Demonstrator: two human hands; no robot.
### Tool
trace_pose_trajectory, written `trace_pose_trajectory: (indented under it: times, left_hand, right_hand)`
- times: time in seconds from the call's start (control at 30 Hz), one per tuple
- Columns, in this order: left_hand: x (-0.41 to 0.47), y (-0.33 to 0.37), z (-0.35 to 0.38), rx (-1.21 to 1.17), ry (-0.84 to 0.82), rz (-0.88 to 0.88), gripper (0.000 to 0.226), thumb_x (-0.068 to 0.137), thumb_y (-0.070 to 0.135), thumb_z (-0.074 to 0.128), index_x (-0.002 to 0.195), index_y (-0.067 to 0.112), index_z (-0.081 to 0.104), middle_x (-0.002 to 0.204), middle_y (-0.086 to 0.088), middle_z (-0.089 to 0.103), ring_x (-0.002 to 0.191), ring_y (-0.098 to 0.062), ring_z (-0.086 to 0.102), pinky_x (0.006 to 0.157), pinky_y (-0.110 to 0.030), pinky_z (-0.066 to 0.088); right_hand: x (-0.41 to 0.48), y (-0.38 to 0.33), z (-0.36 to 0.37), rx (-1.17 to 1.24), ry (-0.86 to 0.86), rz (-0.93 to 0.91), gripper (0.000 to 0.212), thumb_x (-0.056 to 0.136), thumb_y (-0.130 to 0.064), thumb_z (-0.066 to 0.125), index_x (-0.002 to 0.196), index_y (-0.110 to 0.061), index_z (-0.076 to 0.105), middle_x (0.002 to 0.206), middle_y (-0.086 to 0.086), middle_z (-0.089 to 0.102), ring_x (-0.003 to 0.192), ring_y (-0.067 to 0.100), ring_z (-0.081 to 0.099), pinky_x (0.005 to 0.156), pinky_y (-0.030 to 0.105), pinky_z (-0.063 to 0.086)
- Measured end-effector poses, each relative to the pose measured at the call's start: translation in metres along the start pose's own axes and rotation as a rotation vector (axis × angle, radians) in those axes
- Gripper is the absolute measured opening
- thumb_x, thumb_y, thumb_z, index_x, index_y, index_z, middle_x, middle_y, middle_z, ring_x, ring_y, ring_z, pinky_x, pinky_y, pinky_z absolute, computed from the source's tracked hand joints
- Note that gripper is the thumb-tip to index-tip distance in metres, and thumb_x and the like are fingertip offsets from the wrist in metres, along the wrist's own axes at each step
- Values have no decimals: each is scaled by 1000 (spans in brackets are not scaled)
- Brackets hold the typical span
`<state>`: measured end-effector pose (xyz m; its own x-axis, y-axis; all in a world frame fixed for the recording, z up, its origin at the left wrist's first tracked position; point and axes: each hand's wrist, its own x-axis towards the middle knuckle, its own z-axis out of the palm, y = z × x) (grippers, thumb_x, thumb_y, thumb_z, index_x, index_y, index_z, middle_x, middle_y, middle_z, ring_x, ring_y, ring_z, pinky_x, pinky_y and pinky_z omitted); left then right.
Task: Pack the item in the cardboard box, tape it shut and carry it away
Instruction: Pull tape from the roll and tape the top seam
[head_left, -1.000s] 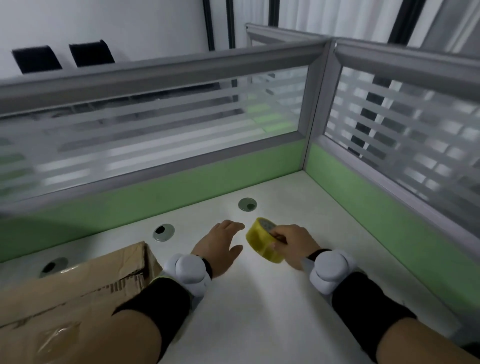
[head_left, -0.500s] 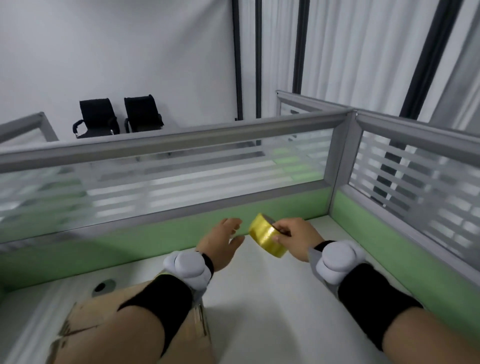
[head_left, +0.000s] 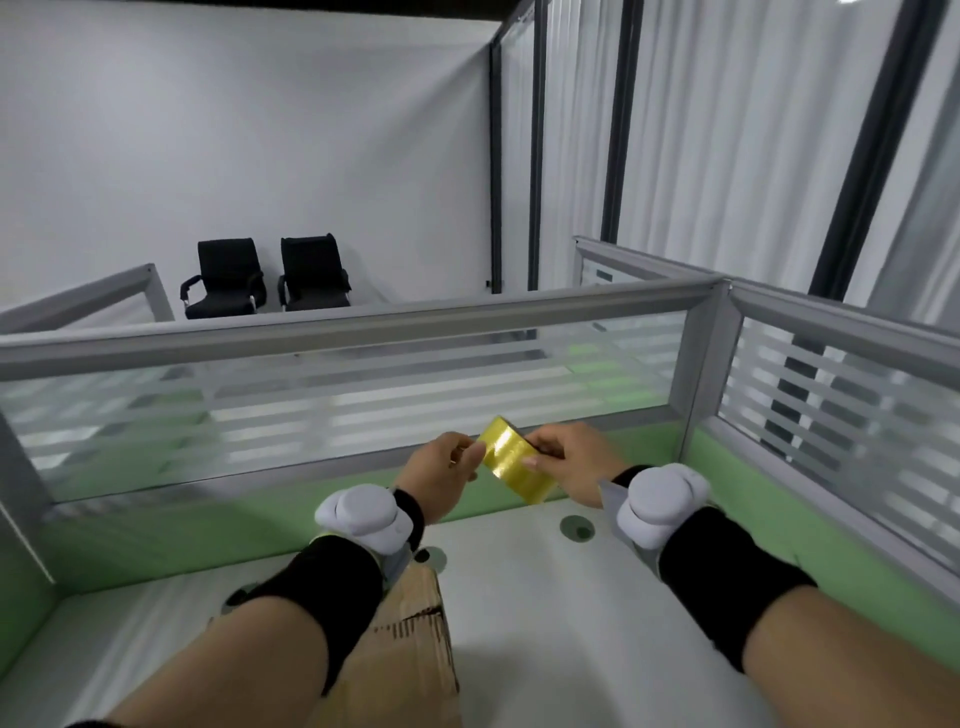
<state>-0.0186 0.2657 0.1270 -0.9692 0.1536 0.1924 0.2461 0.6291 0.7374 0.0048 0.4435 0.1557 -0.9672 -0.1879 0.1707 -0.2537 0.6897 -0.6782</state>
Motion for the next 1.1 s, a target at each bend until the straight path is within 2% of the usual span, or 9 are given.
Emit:
trace_pose_trajectory:
  times: [0.13, 0.23, 0.33, 0.43, 0.53, 0.7, 0.83, 0.93, 1.1]
  left_hand:
    - [2, 0, -11, -100, 4, -74, 36, 95, 34, 42, 103, 3, 60, 93, -8, 66, 88, -22, 64, 80, -32, 49]
    - [2, -2, -19, -271, 22, -157, 35, 95, 31, 44, 95, 2, 63, 82, -9, 63, 80, -22, 57, 87, -40, 51]
    - [0, -4, -24, -407, 12, -217, 27, 94, 26, 49, 86, 4, 64, 74, -8, 63, 78, -24, 55, 89, -41, 50]
    - [1, -7, -26, -499, 51, -266, 25, 94, 23, 49, 73, 9, 55, 68, -6, 59, 67, -21, 55, 71, -32, 51]
    - [2, -11, -27, -469, 89, -309, 21, 95, 24, 46, 82, 7, 48, 69, -4, 53, 60, -13, 54, 61, -25, 46]
    - [7, -19, -33, -446, 97, -334, 17, 96, 21, 44, 91, 5, 49, 74, -7, 53, 61, -16, 53, 63, -28, 44]
    - [8, -24, -35, -475, 53, -338, 31, 95, 13, 45, 67, 7, 55, 63, -8, 52, 58, -17, 48, 63, -24, 45]
    - [8, -25, -36, -512, 64, -362, 31, 93, 11, 50, 63, 7, 55, 63, -8, 54, 45, -10, 56, 58, -18, 51]
    - [7, -21, -32, -509, 74, -370, 31, 92, 9, 52, 61, 6, 53, 61, -8, 55, 32, 0, 54, 45, -12, 49]
  right_hand:
    - [1, -5, 2, 82, -27, -44, 21, 87, -6, 61, 107, -1, 66, 109, 20, 69, 90, 14, 58, 86, 26, 44]
    - [4, -10, 6, 103, -43, -64, 20, 87, -5, 62, 106, -1, 67, 107, 22, 69, 89, 16, 59, 92, 36, 48]
    - [6, -11, 9, 128, -64, -76, 20, 87, -3, 61, 106, 1, 66, 108, 25, 68, 88, 15, 58, 88, 30, 46]
    - [7, -13, 13, 167, -80, -83, 22, 87, 0, 60, 109, 4, 64, 110, 29, 66, 89, 17, 57, 87, 28, 45]
    - [8, -16, 16, 174, -96, -72, 24, 88, -1, 59, 111, 2, 64, 113, 26, 66, 96, 27, 64, 94, 33, 48]
    - [9, -19, 21, 212, -144, -80, 27, 88, 3, 57, 114, 5, 62, 116, 24, 65, 94, 14, 57, 75, 3, 45]
    - [8, -18, 21, 218, -182, -71, 26, 89, 2, 57, 114, 6, 61, 116, 24, 65, 94, 14, 56, 78, 6, 45]
    - [8, -16, 20, 223, -214, -67, 26, 89, 2, 56, 115, 5, 60, 109, 16, 66, 95, 14, 57, 75, 4, 47]
    - [12, -15, 22, 243, -239, -32, 23, 90, 0, 55, 112, 3, 60, 104, 7, 63, 96, 16, 58, 92, 25, 47]
